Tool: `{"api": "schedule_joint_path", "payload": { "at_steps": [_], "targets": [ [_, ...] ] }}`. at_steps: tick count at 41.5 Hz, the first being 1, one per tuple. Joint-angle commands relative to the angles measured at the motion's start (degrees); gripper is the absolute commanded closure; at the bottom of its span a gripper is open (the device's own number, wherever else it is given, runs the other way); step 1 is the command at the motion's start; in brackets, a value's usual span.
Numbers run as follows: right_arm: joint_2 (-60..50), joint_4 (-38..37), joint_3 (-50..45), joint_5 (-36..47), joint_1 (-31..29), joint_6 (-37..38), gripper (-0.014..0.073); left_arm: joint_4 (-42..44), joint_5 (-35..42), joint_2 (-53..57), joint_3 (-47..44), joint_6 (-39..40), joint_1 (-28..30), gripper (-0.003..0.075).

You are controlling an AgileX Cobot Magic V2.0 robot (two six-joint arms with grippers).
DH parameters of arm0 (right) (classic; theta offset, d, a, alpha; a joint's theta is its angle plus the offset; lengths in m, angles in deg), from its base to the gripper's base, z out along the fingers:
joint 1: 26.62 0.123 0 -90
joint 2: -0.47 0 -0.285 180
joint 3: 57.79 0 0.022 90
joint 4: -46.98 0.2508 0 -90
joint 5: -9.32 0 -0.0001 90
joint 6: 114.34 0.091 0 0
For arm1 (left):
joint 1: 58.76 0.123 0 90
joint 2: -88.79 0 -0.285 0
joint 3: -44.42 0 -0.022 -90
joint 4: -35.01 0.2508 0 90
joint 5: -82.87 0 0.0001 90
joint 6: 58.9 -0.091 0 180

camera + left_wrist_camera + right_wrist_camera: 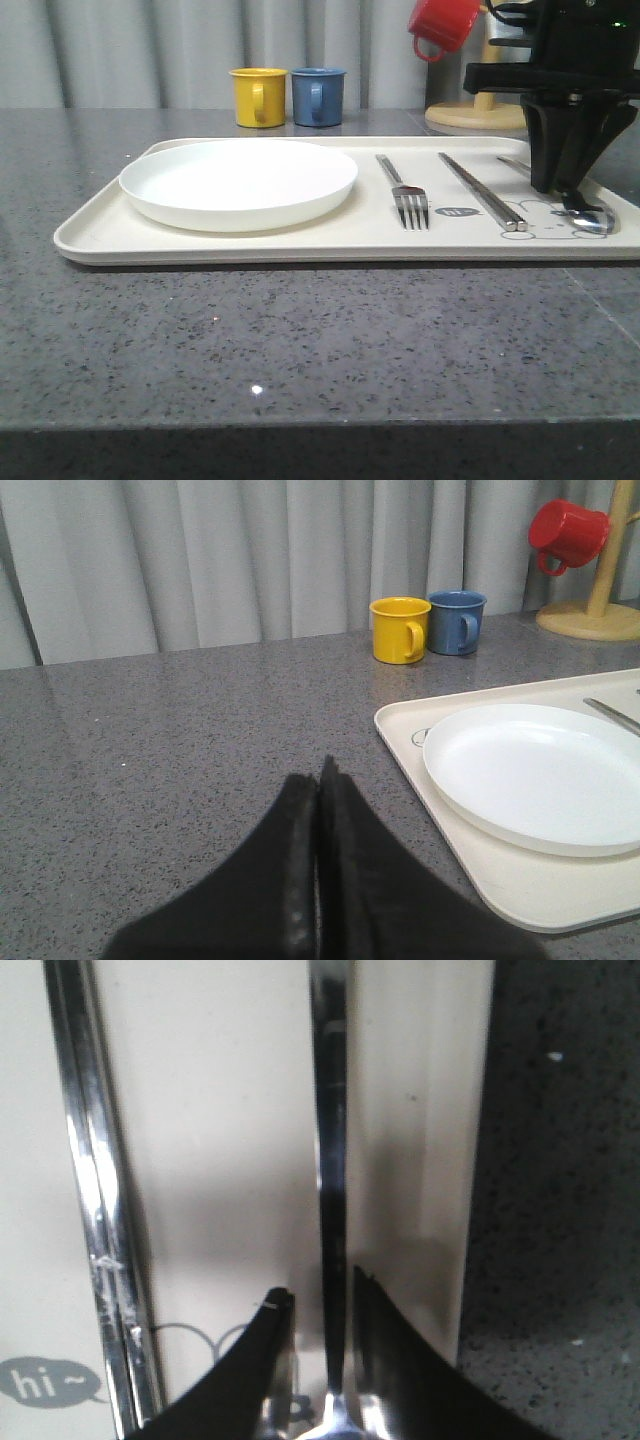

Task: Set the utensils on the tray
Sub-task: 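Lower the spoon beside the chopsticks and open the right gripper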

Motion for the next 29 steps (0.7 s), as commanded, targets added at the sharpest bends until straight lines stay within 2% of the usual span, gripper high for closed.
{"api": "schedule_joint_path", "payload": {
  "at_steps": [1, 10, 19, 23, 29],
  "targets": [
    [-4.7, 0.4, 1.8, -3.1, -0.1, -0.3, 0.0347, -0.6, 4.9, -0.6, 1.5, 0.7, 0.1, 0.0739],
    [-11.0, 0.4, 1.8, -1.9, -0.1, -0.7, 0.0347, -0.6, 4.9, -0.6, 1.5, 0.7, 0.1, 0.0739],
    [-18.9, 0.4, 1.8, -2.8, -0.1, -5.5, 0.0364, -0.6, 4.9, -0.6, 1.5, 0.7, 0.1, 0.0739],
    [-21.8, 0.4, 1.8, -4.1, -0.1, -7.2, 0.0438, -0.6, 4.9, -0.6, 1.5, 0.7, 0.1, 0.0739],
    [-25.5, 0.4, 1.2, -3.7, -0.1, -8.8, 0.0634, -0.6, 4.9, -0.6, 1.5, 0.7, 0.1, 0.0739]
  ]
}}
